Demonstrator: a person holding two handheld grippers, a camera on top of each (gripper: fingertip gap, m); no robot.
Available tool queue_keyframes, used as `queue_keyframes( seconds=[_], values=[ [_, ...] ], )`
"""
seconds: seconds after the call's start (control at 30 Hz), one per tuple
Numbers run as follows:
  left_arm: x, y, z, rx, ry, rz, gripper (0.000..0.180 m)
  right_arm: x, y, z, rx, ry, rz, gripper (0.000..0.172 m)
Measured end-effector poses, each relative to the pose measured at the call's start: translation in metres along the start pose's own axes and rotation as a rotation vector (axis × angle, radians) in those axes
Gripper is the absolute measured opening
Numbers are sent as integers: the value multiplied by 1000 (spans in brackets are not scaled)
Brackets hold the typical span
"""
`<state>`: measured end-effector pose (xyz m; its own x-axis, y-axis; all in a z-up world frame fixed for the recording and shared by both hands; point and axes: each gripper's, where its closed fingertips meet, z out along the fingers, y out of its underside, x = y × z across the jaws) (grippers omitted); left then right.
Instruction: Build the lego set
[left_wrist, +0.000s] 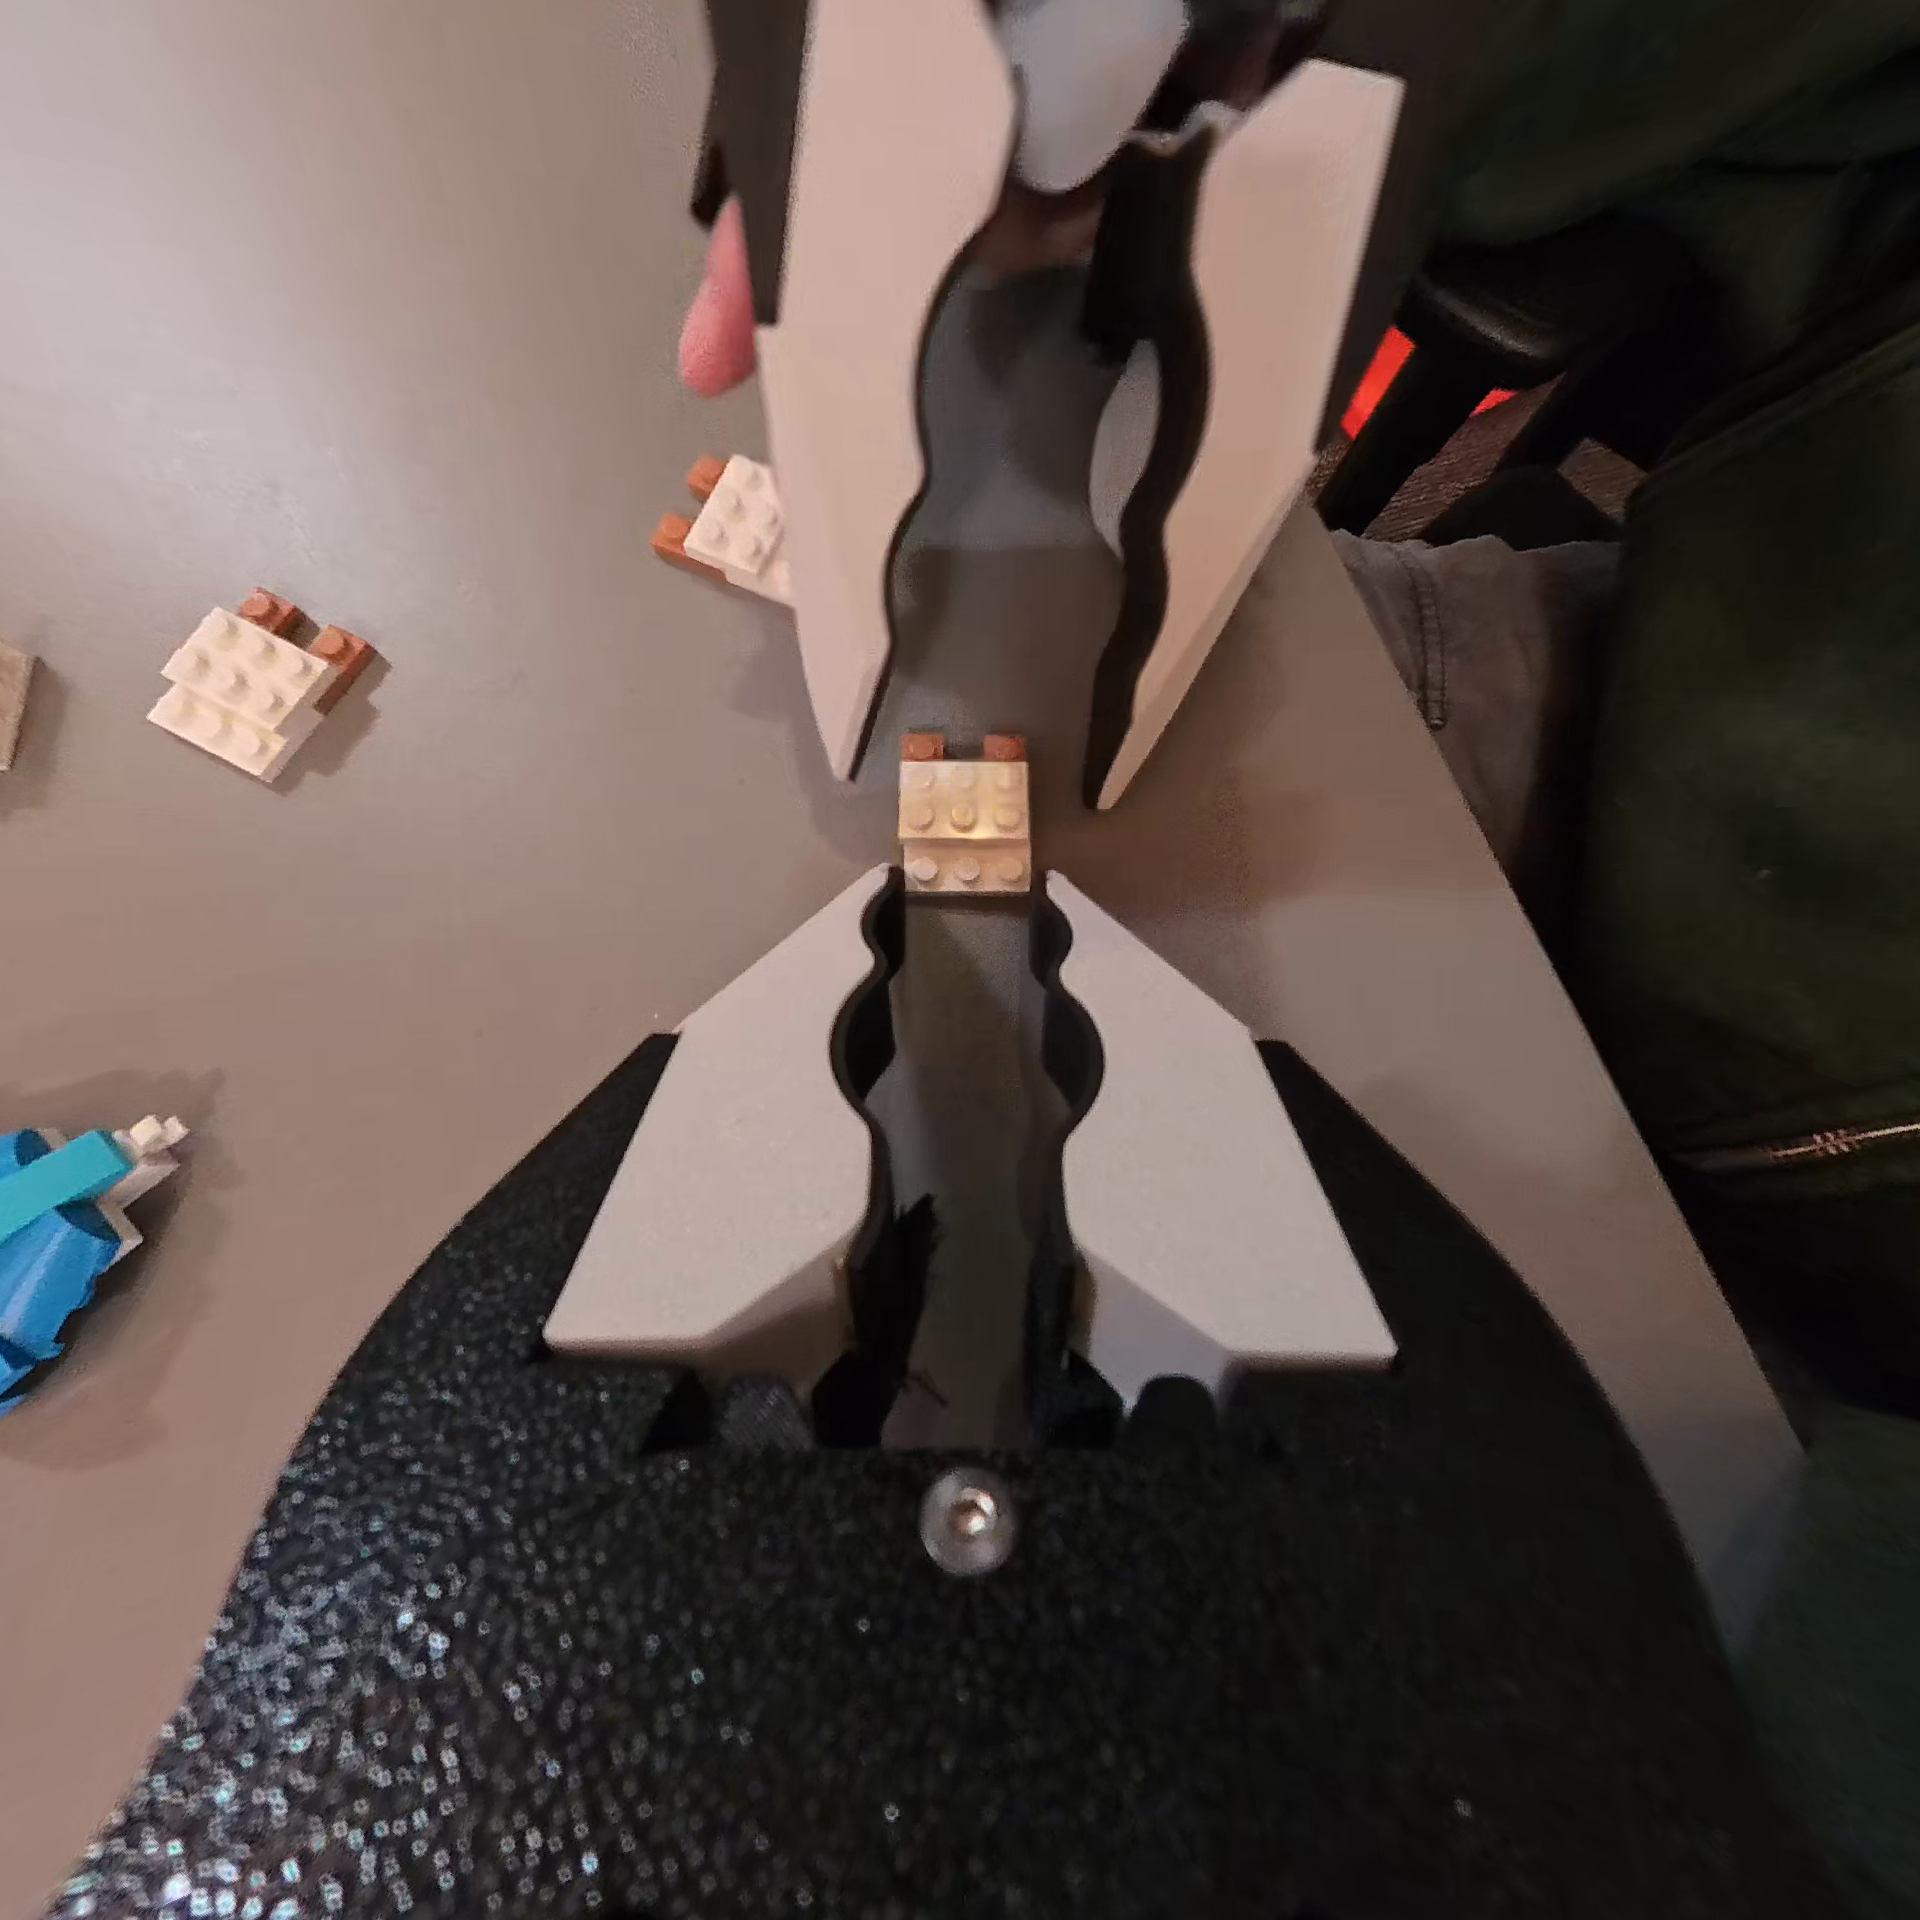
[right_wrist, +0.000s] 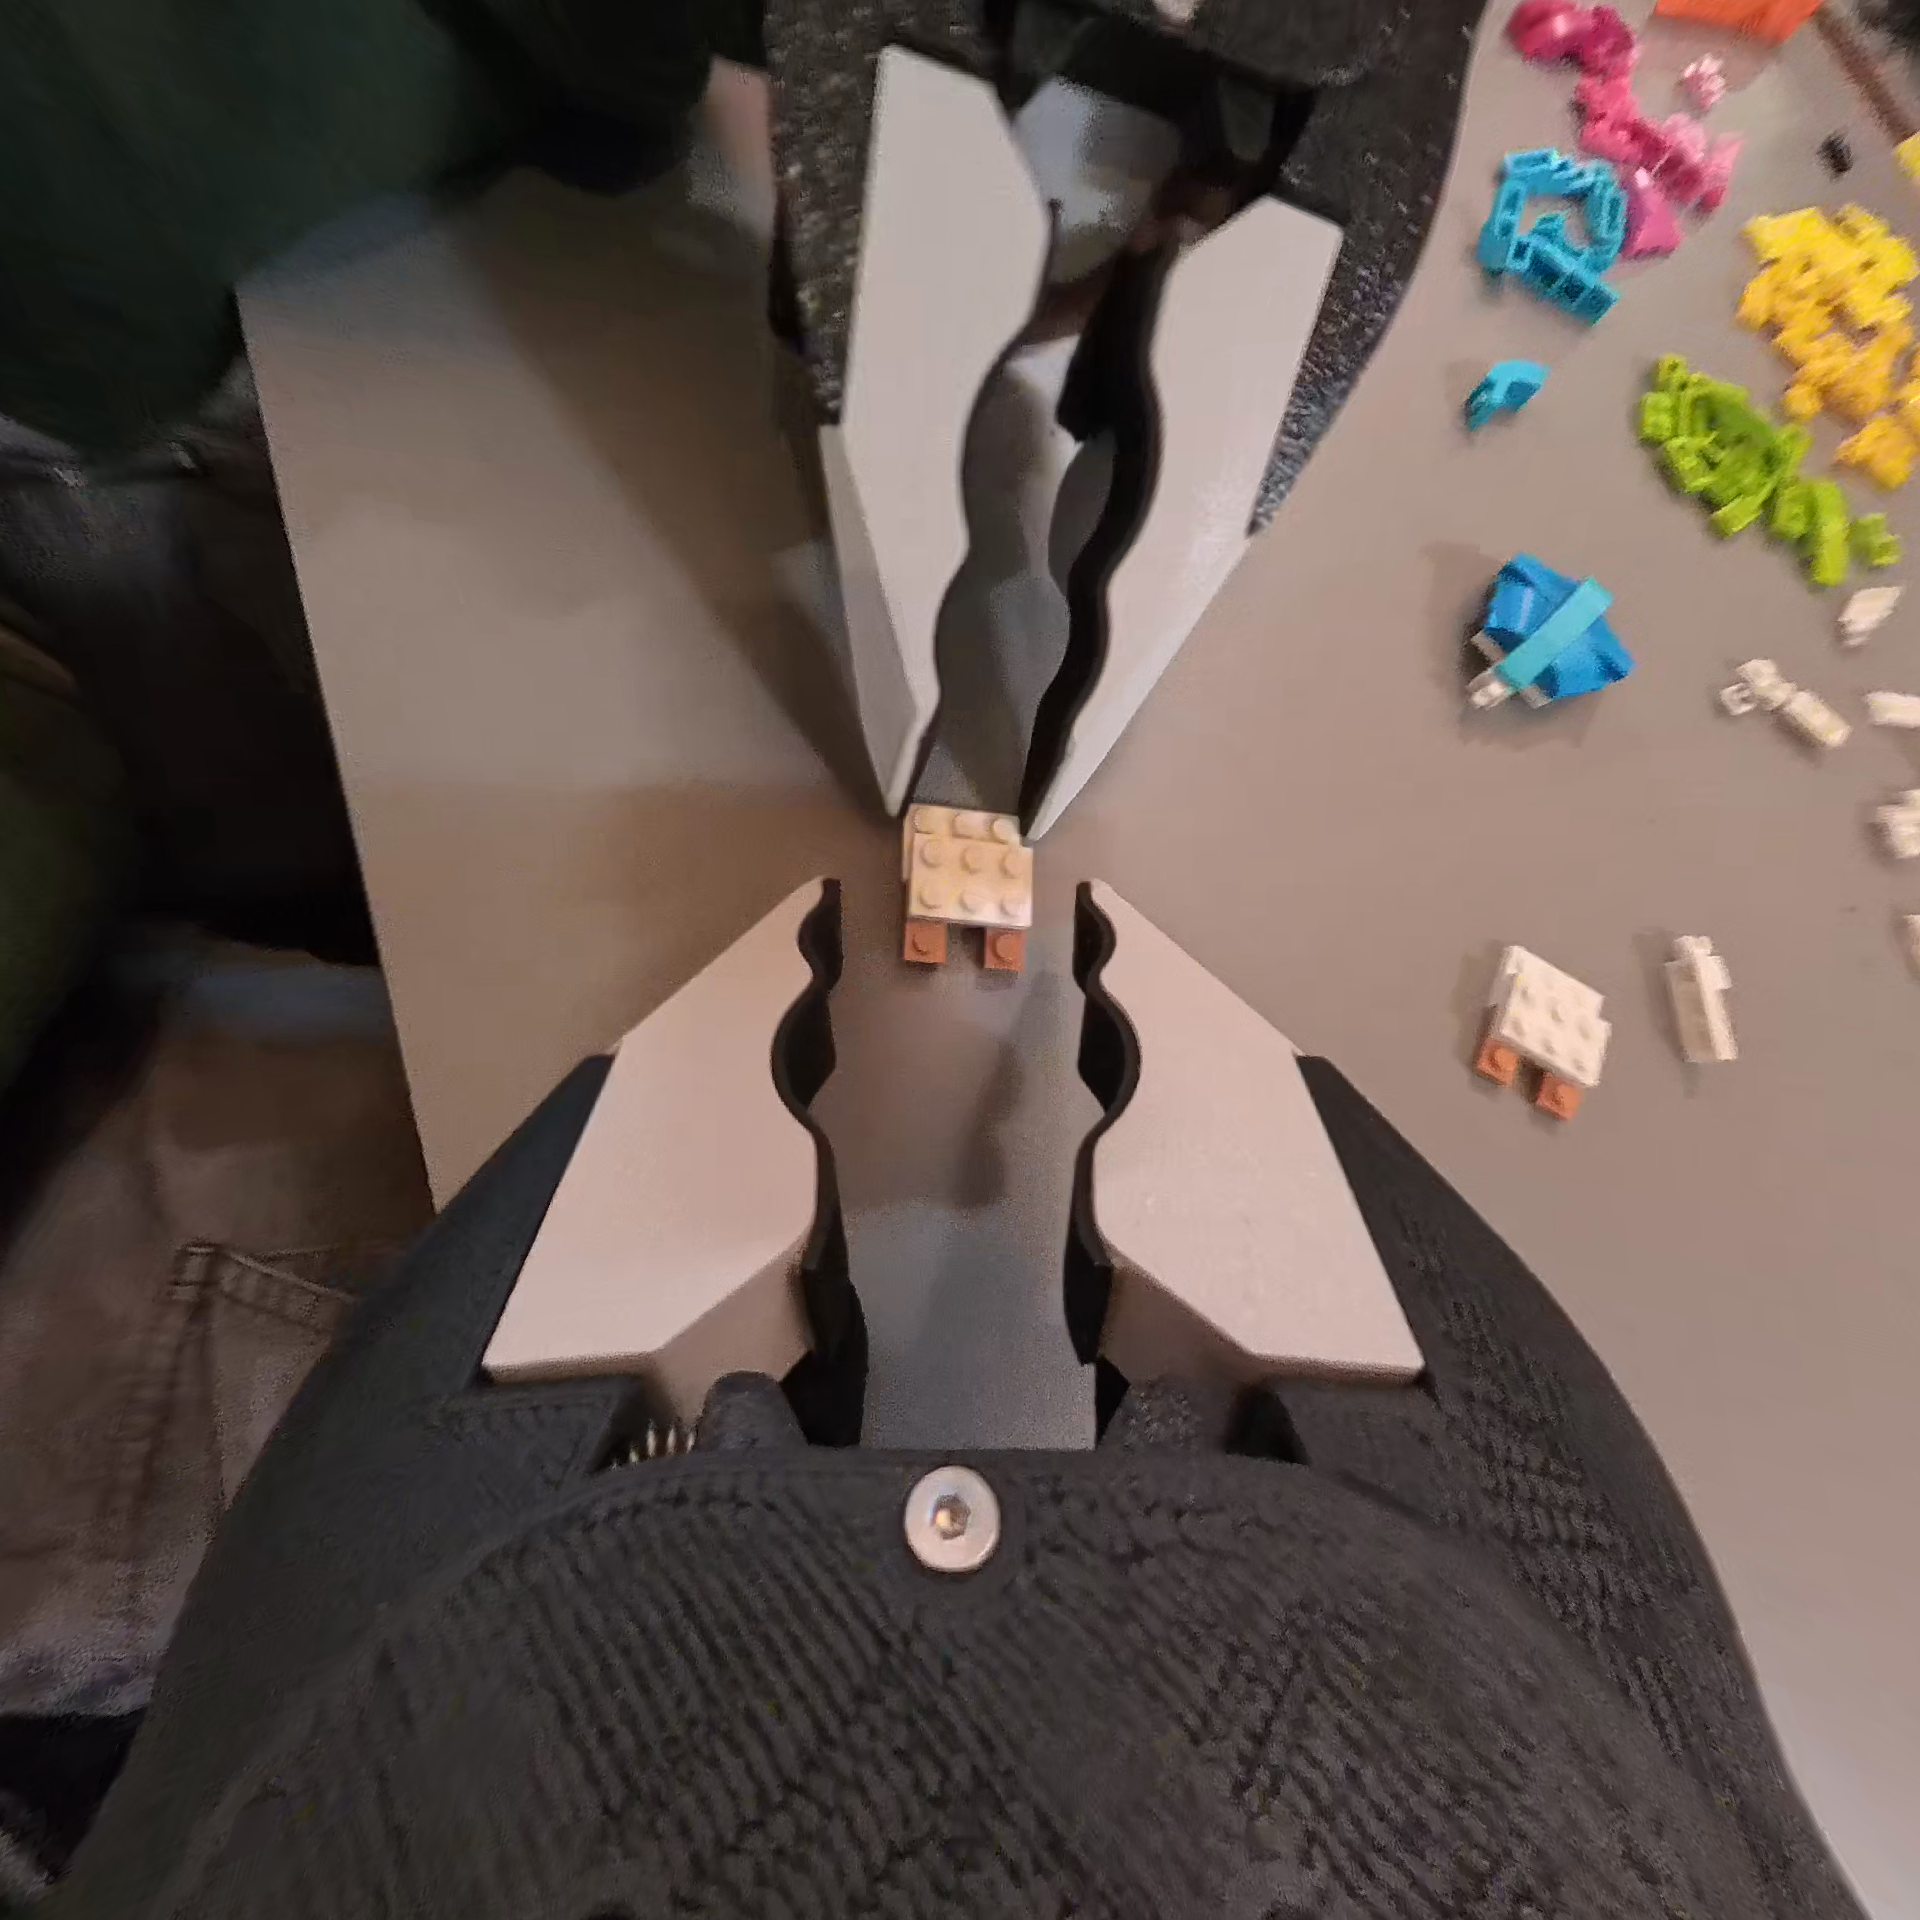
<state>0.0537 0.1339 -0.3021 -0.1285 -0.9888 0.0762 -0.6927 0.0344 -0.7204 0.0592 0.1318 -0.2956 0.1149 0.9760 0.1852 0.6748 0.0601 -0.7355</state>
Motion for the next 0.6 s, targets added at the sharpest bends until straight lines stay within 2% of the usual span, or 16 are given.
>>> queue_keyframes(
  seconds=[0.2,0.43,0.6],
  values=[
    [-3,-1,0,22,12,-63,22,0,-4,0,-67,170,-220,34],
    [-4,-3,0,58,44,-105,22,-2,-2,2,-69,121,-117,24],
    [-4,-4,1,67,53,-124,22,-2,-1,2,-60,109,-73,25]
  ],
)
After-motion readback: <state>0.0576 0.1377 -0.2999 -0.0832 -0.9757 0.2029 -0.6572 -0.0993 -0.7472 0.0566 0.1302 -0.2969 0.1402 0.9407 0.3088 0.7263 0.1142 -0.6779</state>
